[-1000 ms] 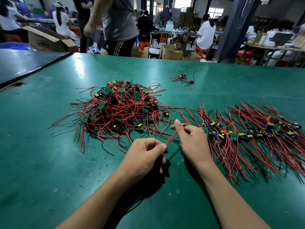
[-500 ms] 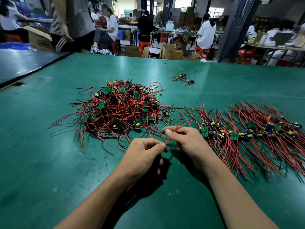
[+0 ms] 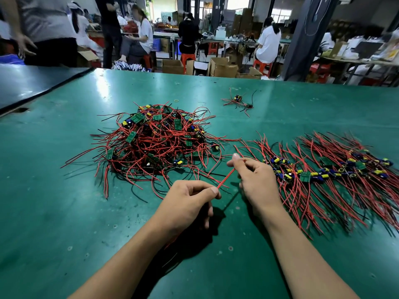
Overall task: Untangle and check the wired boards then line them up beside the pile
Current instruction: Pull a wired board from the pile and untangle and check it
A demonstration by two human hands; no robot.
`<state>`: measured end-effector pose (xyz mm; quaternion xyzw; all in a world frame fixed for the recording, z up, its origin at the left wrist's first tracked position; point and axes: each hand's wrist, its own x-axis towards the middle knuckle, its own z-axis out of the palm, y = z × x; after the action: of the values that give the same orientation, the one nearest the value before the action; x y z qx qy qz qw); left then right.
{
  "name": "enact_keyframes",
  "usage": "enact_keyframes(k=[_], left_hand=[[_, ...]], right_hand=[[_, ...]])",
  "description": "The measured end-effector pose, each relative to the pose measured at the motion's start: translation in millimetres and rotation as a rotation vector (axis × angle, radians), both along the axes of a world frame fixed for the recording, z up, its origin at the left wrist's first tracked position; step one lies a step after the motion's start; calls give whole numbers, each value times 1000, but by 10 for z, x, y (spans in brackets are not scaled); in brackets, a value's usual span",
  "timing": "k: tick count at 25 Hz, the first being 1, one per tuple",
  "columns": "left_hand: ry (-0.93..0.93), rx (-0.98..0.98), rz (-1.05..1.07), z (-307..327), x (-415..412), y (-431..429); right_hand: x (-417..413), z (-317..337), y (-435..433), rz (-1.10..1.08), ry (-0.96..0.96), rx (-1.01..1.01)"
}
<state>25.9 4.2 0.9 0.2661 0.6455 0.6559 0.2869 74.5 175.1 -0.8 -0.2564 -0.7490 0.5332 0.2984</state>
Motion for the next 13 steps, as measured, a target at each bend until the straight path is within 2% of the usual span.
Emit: enact_keyframes(k=[4,6,9,13], left_hand=[[2,7,-18,22,9,-12],[2,3,-31,27,17,-12],[-8,1,-40,37,20,-13],[-56,7,-29,49,18,-26]], right_hand=[[-1,127,10,171,67,-790],[23,181,70,251,95,-1038],[84,242,107,350,93,-1116],[88,240,88,319,61,-1040]])
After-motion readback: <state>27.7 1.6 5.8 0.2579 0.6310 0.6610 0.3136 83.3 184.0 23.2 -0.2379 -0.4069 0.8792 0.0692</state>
